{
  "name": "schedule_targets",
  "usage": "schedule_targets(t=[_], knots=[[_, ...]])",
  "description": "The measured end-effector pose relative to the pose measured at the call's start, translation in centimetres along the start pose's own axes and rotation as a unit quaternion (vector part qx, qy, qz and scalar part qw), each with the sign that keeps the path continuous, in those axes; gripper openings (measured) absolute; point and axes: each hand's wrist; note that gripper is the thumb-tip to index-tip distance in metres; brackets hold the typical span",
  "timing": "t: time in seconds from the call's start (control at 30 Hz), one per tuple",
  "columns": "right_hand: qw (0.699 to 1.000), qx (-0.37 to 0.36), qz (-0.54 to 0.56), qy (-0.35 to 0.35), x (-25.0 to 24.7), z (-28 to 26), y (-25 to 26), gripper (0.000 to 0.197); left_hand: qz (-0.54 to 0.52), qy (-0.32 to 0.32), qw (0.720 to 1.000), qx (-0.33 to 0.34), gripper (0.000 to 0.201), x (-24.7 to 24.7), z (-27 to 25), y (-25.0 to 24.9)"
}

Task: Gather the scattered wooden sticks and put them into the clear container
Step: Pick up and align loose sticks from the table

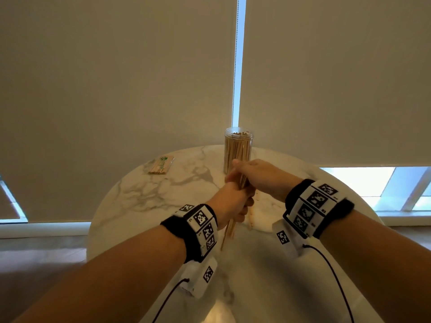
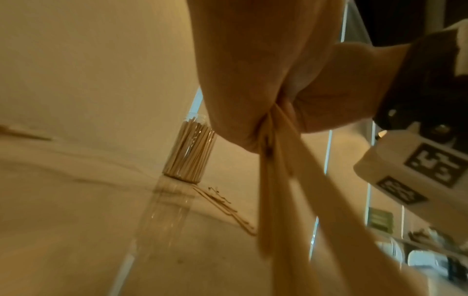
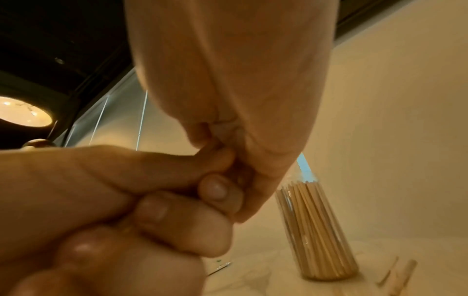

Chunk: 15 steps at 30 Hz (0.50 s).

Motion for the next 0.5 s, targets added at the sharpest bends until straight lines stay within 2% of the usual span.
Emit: schedule_targets(t=[0.07,0.17,0.23,0.33,0.4,0.5], knots=[[1.0,-0.013,0.003,0.024,0.5,0.1,-0.2,0.056,-0.034,-0.022,0.999,0.008,0.028,-0.1,0.1,-0.4],[0.999,-0.005,0.036,0.011,0.9,0.2,-0.8,0.067,-0.115,-0.107,0.986,0.053,0.039,-1.7,0.7,-1.3],[0.996,0.056,0.028,0.07,1.4,-0.6,-1.1,0.067,-0.208,-0.173,0.958,0.091,0.035,-3.2,1.1,-2.2],[0.966,0.128,0.086,0.207,2.8,-1.4,-1.8,0.061,-0.326,-0.228,0.906,0.146,0.022,-4.5,1.1,-3.5],[0.968,0.104,0.122,0.195,3.4,-1.0,-2.0,0.05,-0.318,-0.237,0.905,0.153,0.022,-4.4,1.0,-3.3],[0.97,0.035,0.198,0.136,3.6,-0.2,-1.4,0.026,-0.239,-0.218,0.937,0.133,0.024,-3.1,0.6,-2.3]])
Point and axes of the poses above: each hand's wrist, its own z-axis towards the middle knuckle, its own x-axis out of the palm, y = z × x, and after that the axes turned 12 degrees about y, right-handed
